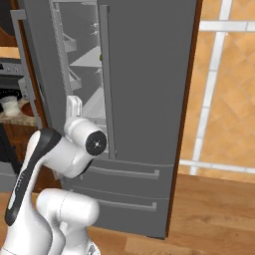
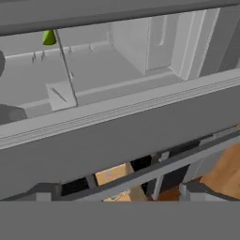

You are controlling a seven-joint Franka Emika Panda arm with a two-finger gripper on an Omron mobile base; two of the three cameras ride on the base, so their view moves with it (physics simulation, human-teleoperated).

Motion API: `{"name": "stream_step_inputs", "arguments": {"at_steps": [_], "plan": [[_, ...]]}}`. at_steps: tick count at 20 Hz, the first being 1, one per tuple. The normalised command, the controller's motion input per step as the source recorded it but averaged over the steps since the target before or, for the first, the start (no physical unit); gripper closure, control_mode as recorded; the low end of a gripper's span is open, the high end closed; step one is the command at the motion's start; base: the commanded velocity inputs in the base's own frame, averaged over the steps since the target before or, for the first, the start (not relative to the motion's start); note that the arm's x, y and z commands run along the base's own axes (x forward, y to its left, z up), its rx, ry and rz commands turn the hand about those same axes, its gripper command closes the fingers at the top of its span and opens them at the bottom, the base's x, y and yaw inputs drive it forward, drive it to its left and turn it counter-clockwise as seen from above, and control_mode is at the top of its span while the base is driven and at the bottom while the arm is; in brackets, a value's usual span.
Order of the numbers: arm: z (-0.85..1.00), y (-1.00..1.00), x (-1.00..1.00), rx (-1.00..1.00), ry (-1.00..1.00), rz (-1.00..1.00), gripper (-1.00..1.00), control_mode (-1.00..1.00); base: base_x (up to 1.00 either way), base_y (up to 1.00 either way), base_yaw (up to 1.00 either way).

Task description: Grab a lemon wedge from the fridge and one ice cube from the ice bowl, and put them in the glass of lemonade.

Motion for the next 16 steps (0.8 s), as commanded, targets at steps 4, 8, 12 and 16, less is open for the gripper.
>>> {"name": "stream_step_inputs", "arguments": {"at_steps": [4,8,12,16], "plan": [[-0.44,0.13,0.63,-0.08,0.00,0.00,-1.00,-1.00,0.00,0.00,0.00],[-0.44,0.09,0.77,-0.09,0.00,0.01,-1.00,-1.00,0.00,0.00,0.00],[-0.23,0.00,0.90,-0.05,0.03,0.04,-1.00,-1.00,0.00,0.00,0.00],[-0.20,0.05,0.98,-0.01,0.07,0.04,-1.00,-1.00,0.00,0.00,0.00]]}}
